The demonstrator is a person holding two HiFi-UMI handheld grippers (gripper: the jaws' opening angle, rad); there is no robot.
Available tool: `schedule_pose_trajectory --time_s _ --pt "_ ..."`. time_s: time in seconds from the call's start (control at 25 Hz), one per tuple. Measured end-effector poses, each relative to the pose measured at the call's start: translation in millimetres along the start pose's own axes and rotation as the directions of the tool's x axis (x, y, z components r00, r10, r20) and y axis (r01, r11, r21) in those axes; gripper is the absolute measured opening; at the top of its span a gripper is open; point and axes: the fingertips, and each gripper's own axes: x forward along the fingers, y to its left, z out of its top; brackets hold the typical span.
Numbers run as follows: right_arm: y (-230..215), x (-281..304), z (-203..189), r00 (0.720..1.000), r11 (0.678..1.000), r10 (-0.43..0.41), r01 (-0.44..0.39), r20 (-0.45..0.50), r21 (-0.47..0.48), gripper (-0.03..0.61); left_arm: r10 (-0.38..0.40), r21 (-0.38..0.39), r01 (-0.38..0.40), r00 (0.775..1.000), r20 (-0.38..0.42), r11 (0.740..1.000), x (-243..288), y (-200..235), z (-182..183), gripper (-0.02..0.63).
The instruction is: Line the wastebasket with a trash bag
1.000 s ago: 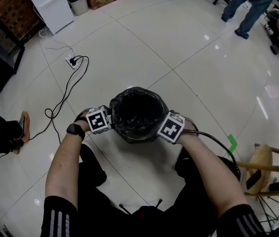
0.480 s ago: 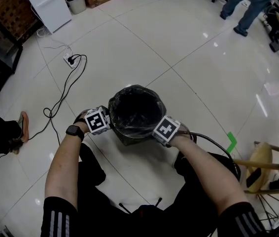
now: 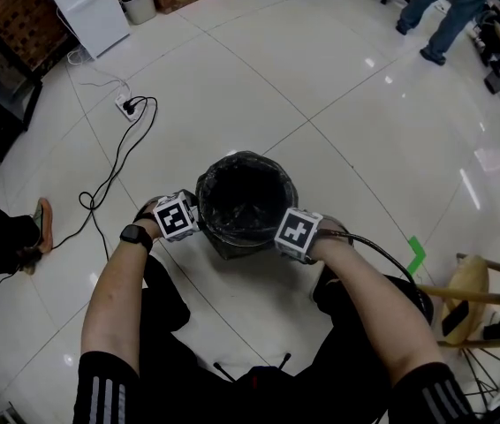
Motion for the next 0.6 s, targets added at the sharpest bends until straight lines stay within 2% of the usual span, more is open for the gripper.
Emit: schedule_pose_trajectory --time_s 0.12,0.28,0.44,0.6 --pt "-2.9 -19.9 -10.0 0.999 1.000 0.027 -0.027 -0.030 0.010 0.354 0.013 -0.008 -0.012 1.000 0.004 1.000 -9.5 1.3 -0.9 0.253" --pt "-13.2 -45.7 -7.3 0.999 1.000 0.021 -0.021 0.039 0.016 0.351 0.026 -0.028 -0.026 1.000 0.006 0.999 -24.0 -6.2 -5.9 0.253" --pt "-13.0 -62.8 -16.1 0.999 0.999 0.036 -0.036 0.026 -0.007 0.351 0.049 -0.037 -0.049 0.999 -0.009 0.998 -37.0 -16.3 -15.2 0.253" --pt "-29.4 -75.2 -17.4 0.996 0.999 -0.012 0.016 0.084 -0.046 0.351 0.078 -0.010 -0.078 0.997 -0.006 0.997 -46.6 -27.2 -3.0 0.253"
